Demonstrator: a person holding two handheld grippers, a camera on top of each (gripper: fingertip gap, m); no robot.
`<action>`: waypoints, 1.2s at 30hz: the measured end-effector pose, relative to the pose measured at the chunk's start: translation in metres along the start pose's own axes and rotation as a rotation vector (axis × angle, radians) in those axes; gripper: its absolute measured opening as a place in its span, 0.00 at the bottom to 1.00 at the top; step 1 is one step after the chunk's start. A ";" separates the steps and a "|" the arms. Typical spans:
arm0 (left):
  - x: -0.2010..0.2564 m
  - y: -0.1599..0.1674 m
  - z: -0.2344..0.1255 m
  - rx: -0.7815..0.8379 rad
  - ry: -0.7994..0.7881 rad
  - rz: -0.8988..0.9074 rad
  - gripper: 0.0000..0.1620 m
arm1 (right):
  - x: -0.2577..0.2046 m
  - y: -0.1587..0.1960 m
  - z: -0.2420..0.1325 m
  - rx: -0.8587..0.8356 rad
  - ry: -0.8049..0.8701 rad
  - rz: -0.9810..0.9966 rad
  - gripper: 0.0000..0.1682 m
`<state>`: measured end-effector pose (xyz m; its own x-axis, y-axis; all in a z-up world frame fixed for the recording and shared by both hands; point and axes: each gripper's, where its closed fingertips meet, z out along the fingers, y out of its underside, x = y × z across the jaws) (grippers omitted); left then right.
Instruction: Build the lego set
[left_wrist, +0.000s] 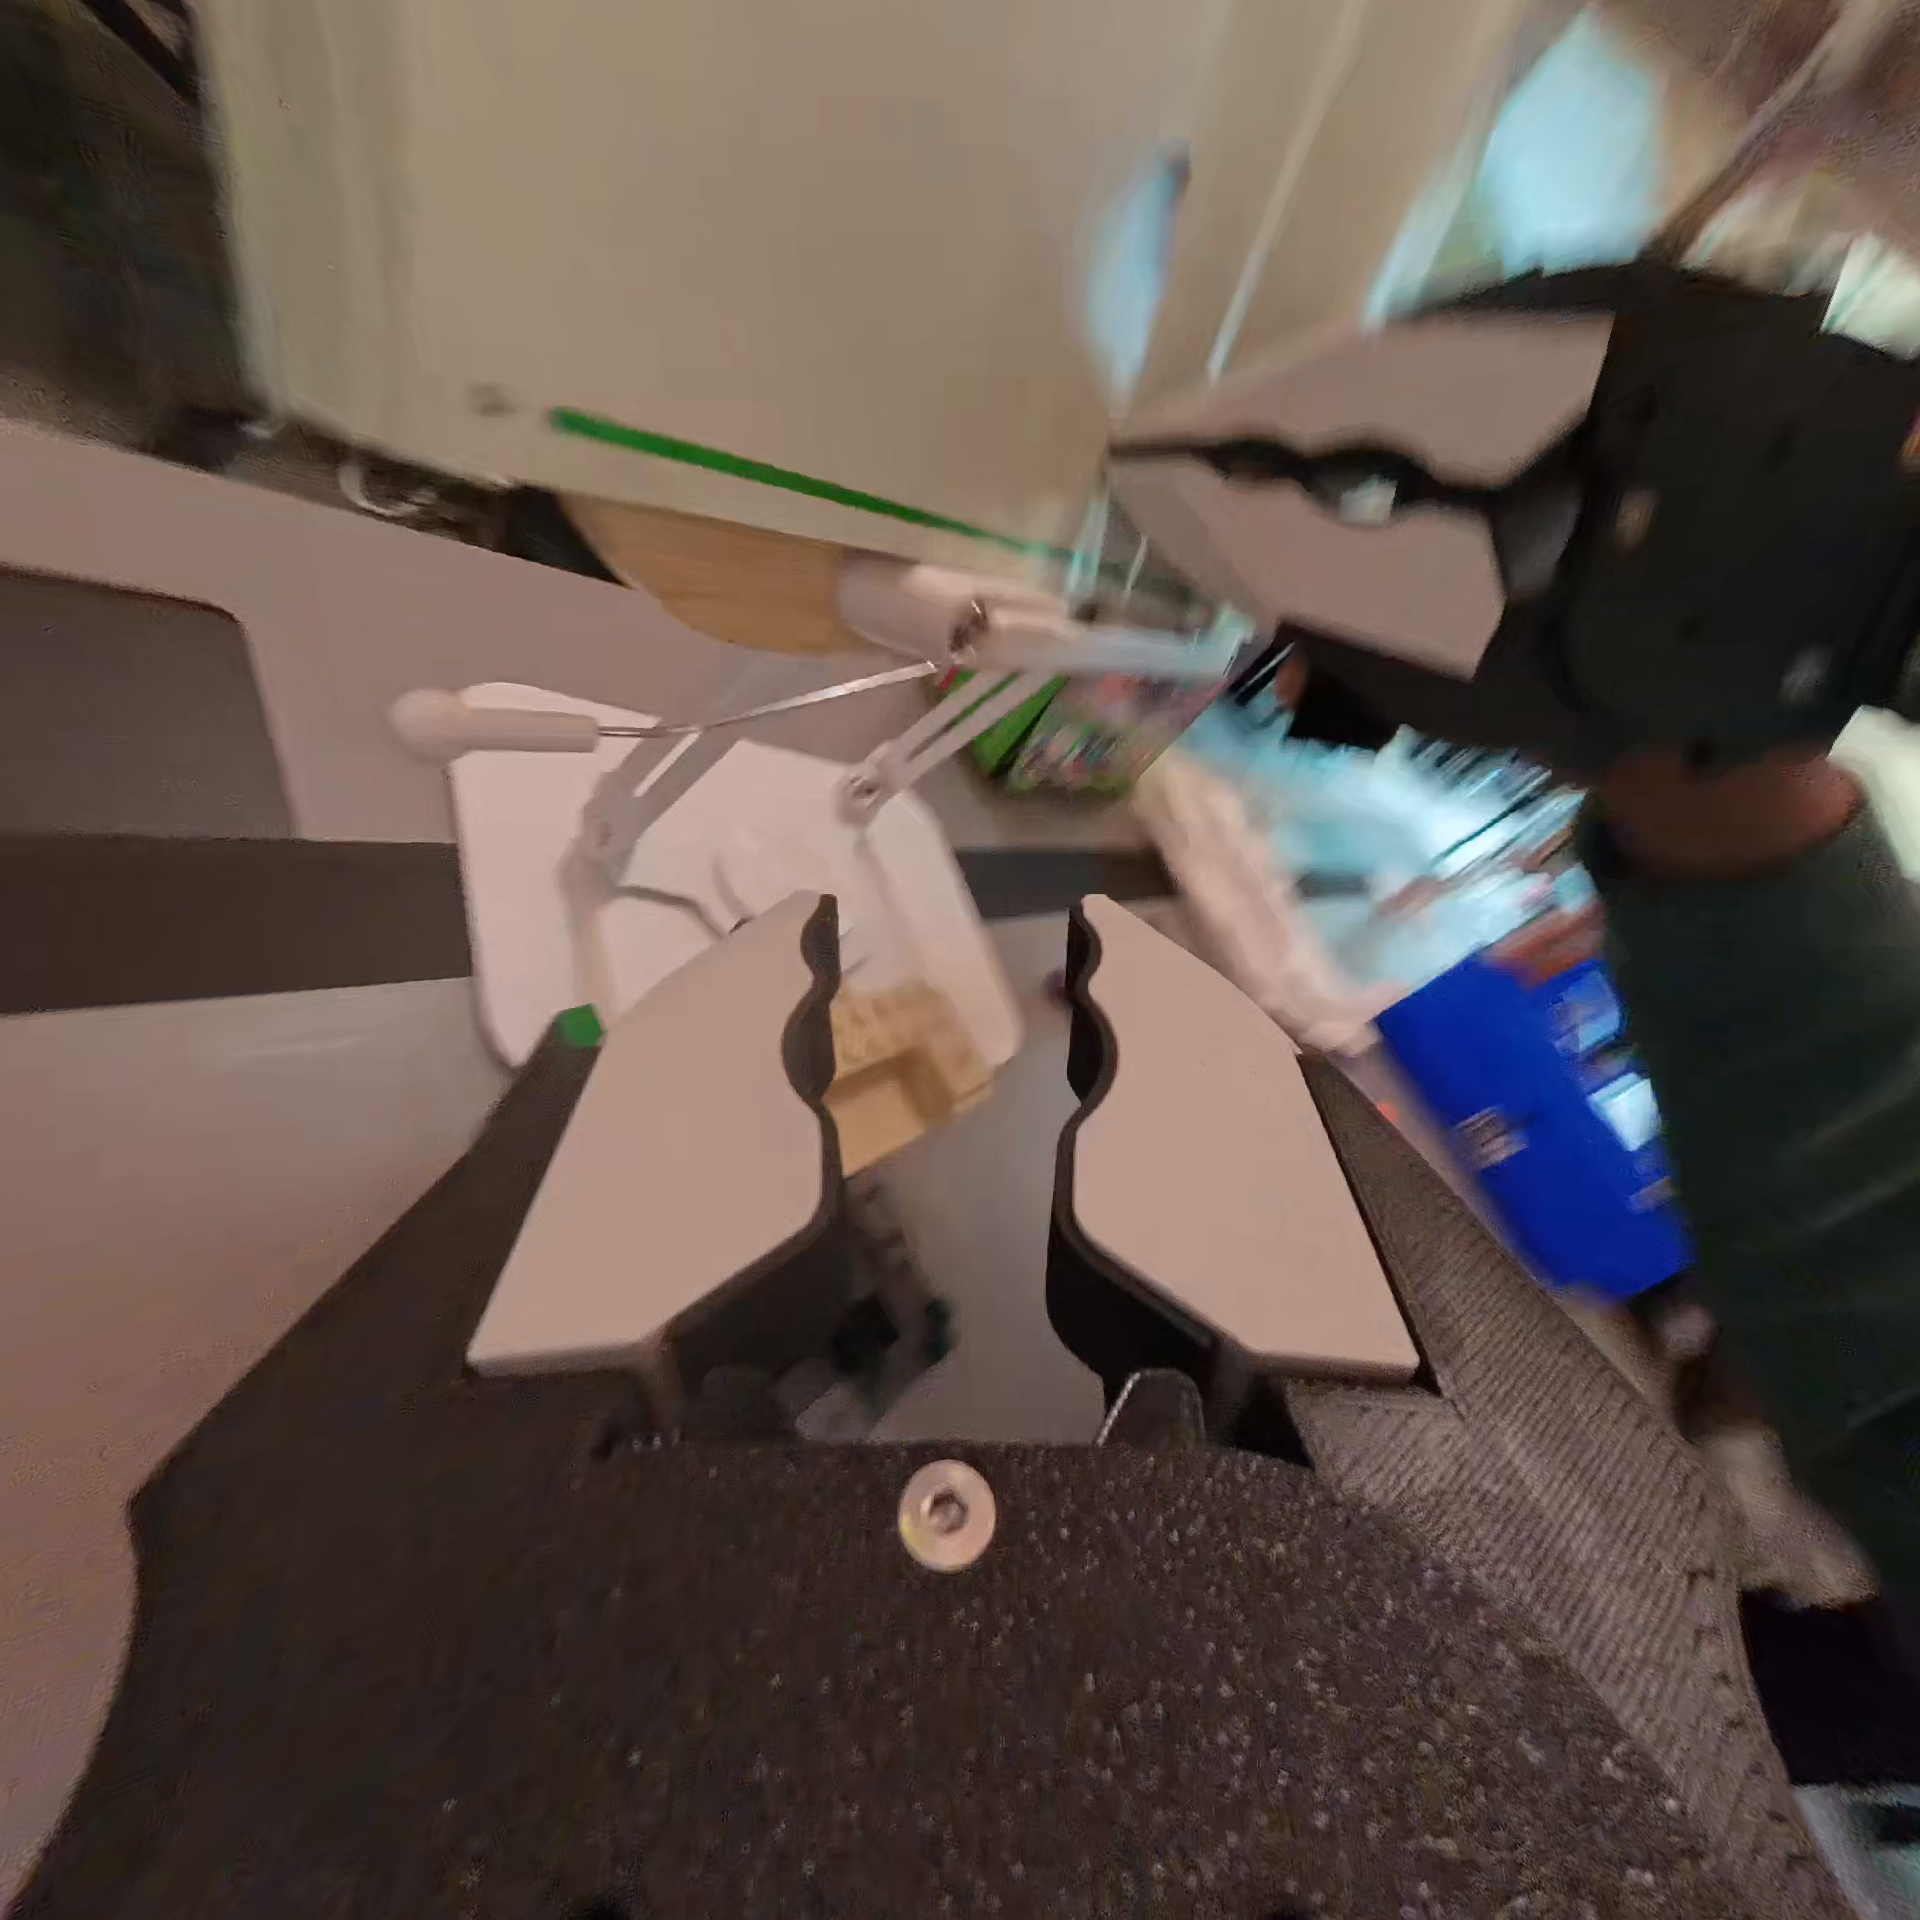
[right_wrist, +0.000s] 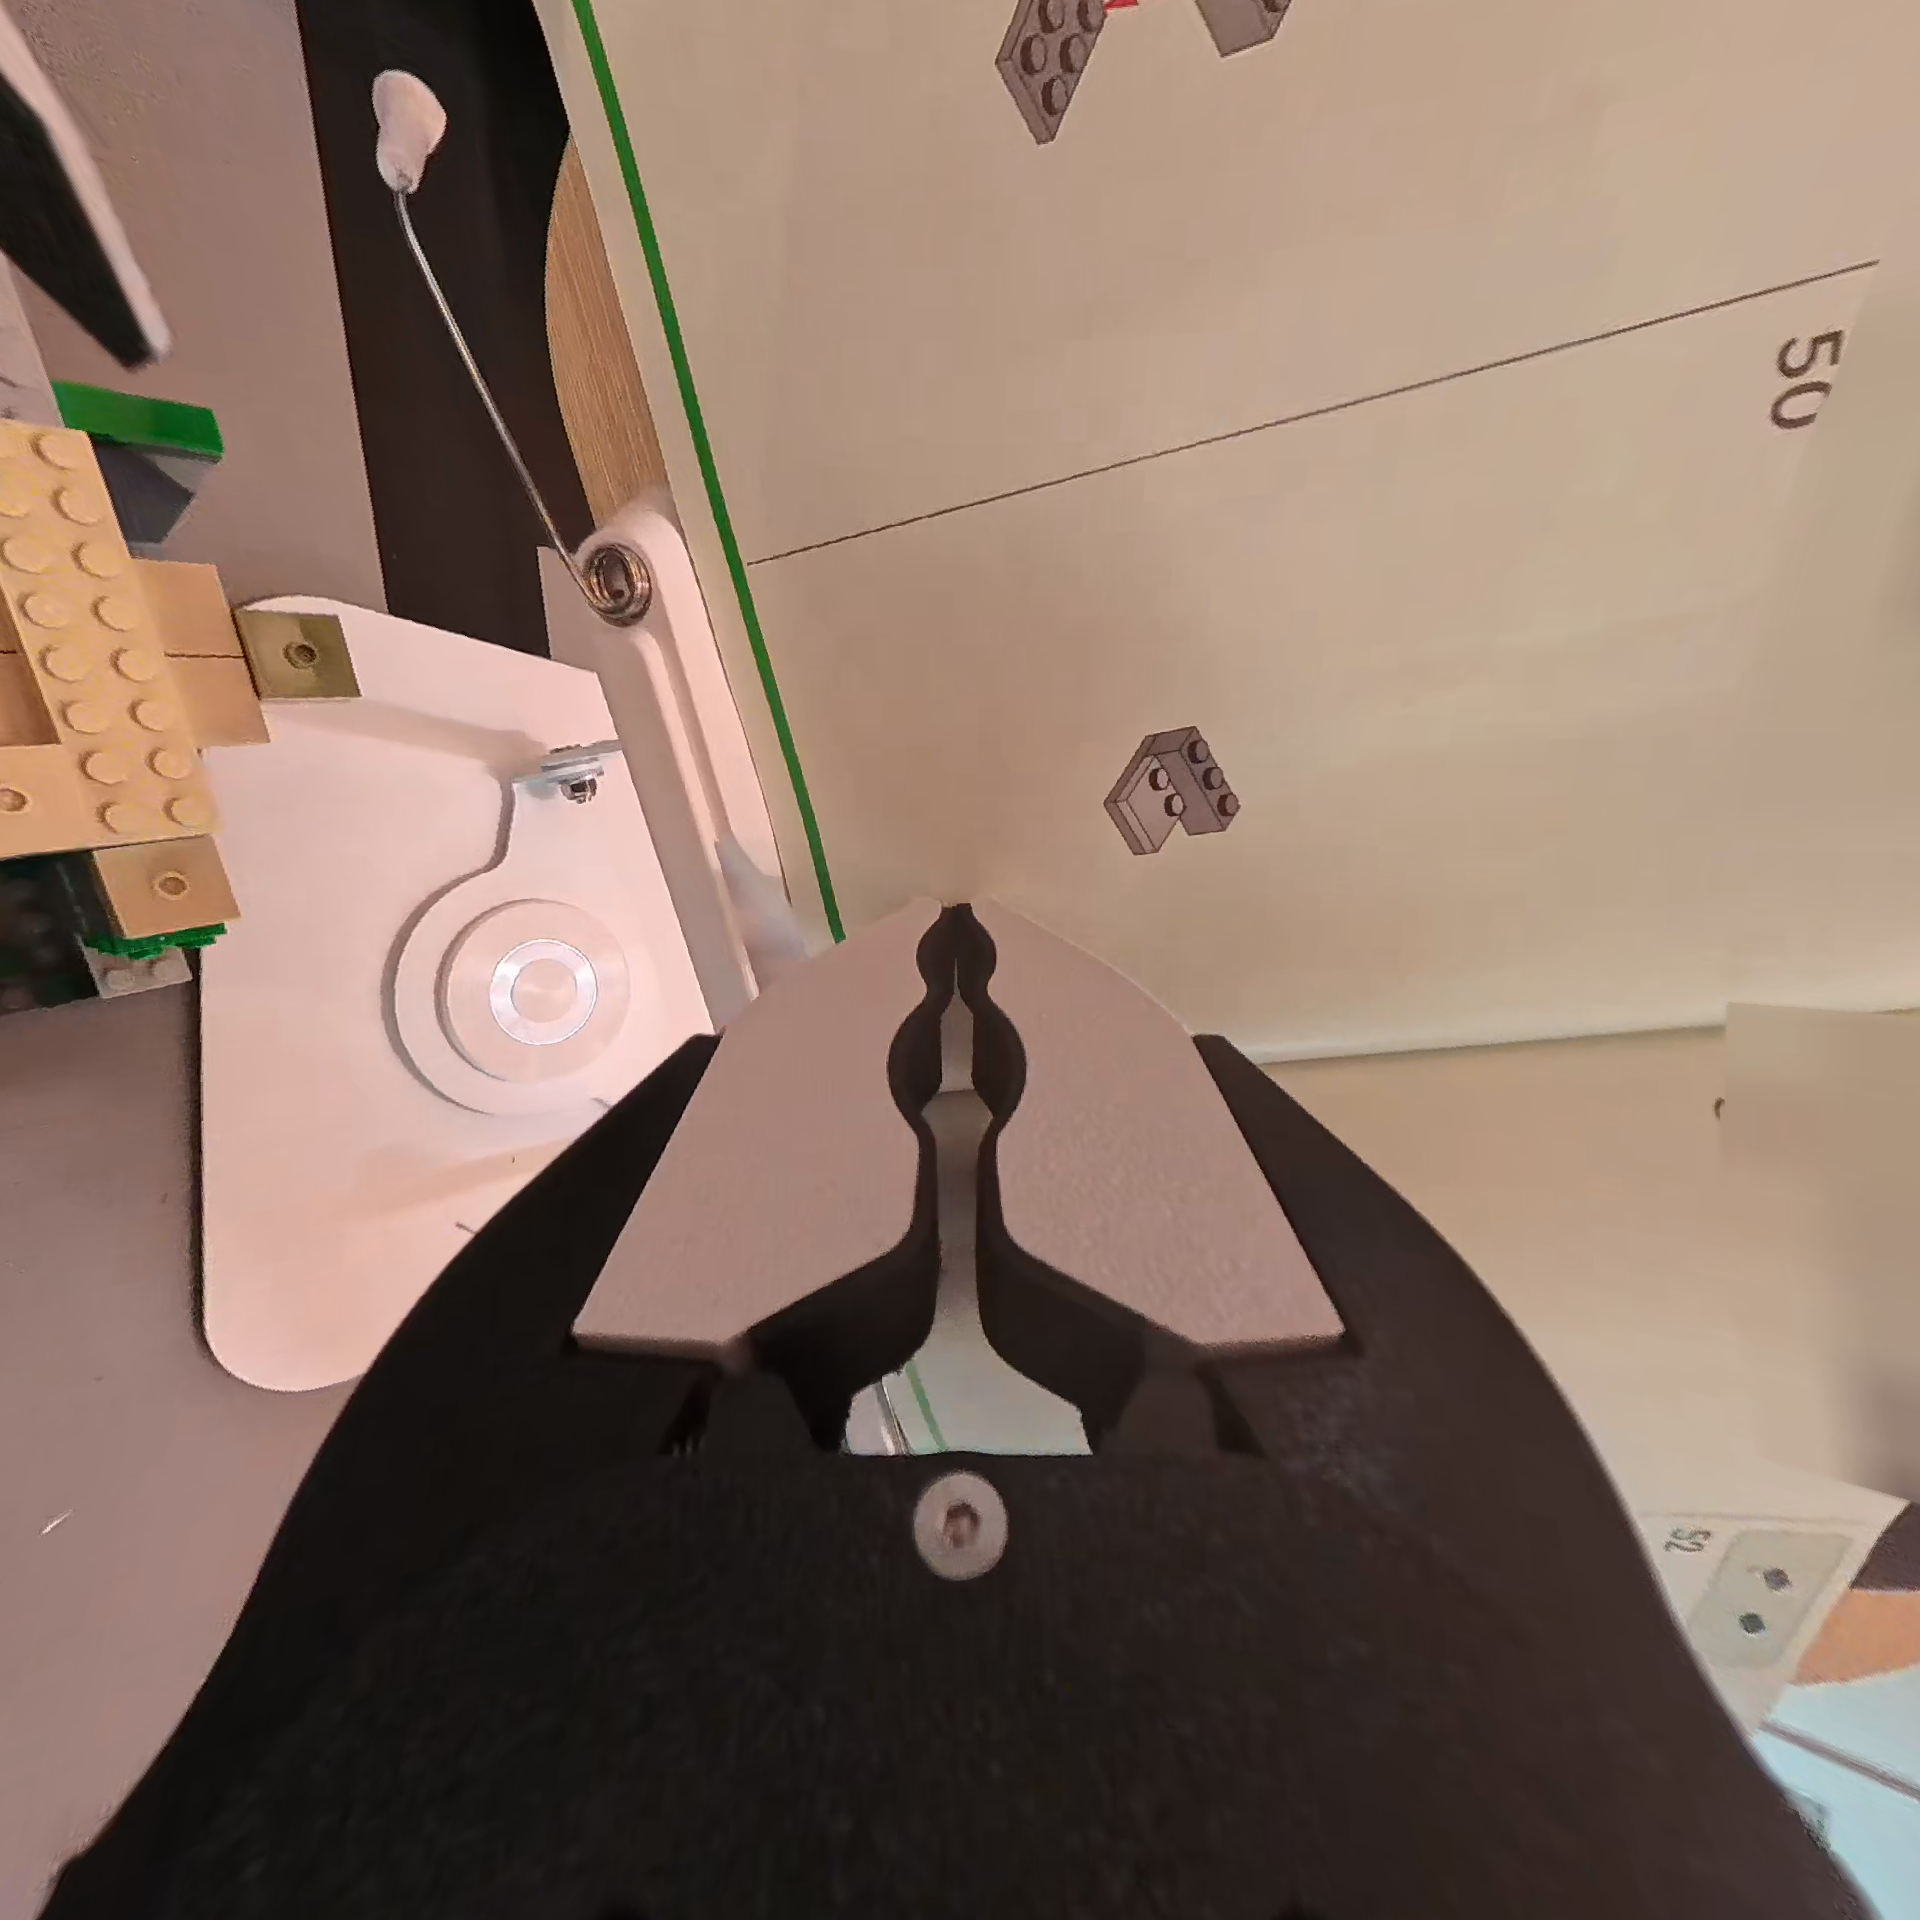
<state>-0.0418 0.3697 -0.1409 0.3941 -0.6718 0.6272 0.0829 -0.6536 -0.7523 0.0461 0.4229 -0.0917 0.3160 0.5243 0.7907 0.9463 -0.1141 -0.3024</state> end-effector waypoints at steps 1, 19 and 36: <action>-0.003 -0.006 0.003 0.056 0.044 -0.119 0.26 | 0.000 0.000 0.000 -0.007 -0.001 0.000 0.00; 0.002 -0.054 -0.010 0.451 -0.088 -0.190 0.00 | -0.002 0.000 -0.001 -0.029 -0.074 0.143 0.00; -0.020 -0.049 0.006 0.551 0.021 -0.544 0.01 | -0.002 0.000 0.001 -0.034 -0.049 0.159 0.00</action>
<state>-0.0485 0.4167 -0.1179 0.1500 -0.3162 0.9367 0.7057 -0.6294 -0.3255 0.0452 0.4227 -0.0932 0.4590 0.5376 0.7073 0.8867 -0.2269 -0.4029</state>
